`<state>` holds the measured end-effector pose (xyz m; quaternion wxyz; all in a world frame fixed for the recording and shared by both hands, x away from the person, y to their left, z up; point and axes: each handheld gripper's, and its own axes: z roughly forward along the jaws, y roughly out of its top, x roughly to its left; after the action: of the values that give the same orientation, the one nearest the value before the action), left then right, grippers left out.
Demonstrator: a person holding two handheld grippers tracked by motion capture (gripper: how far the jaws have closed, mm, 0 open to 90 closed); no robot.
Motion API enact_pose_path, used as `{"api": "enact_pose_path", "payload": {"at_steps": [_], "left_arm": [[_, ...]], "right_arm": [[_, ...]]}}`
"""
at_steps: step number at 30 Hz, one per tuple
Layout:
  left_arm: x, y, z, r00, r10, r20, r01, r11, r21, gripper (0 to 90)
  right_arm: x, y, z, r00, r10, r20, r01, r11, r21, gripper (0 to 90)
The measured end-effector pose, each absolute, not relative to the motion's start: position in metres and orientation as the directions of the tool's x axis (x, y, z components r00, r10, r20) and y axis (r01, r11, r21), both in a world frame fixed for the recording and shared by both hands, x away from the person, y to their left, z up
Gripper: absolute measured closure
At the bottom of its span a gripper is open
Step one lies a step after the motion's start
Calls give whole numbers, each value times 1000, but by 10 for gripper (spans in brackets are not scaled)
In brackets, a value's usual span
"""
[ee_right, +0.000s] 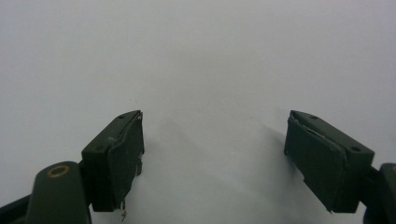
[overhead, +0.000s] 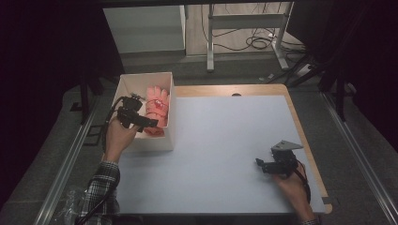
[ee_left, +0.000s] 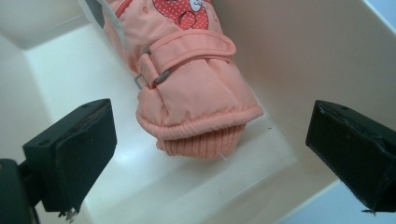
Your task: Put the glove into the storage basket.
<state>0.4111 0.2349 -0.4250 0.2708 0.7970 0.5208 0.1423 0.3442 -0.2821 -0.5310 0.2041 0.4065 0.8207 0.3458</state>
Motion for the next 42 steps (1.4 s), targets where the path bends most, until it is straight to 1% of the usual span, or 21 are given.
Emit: {"api": "enact_pose_path", "payload": {"at_steps": [6, 15, 18, 35, 42], "left_arm": [[403, 235, -423, 433, 899, -69, 738, -310, 599, 22], [390, 229, -419, 459, 887, -50, 708, -331, 624, 12], [385, 227, -419, 482, 875, -34, 688, -354, 634, 11], [354, 213, -421, 535, 845, -19, 633, -385, 672, 12], [341, 207, -424, 554, 832, -27, 615, -387, 687, 12]], "right_arm": [[344, -282, -531, -586, 808, -54, 526, 431, 733, 200], [344, -282, -531, -586, 808, -55, 525, 431, 734, 200], [344, -282, -531, -586, 808, -55, 525, 431, 734, 199], [344, -282, -531, -585, 809, -57, 525, 431, 734, 196], [344, -282, -531, -586, 808, -59, 525, 434, 732, 195]]}}
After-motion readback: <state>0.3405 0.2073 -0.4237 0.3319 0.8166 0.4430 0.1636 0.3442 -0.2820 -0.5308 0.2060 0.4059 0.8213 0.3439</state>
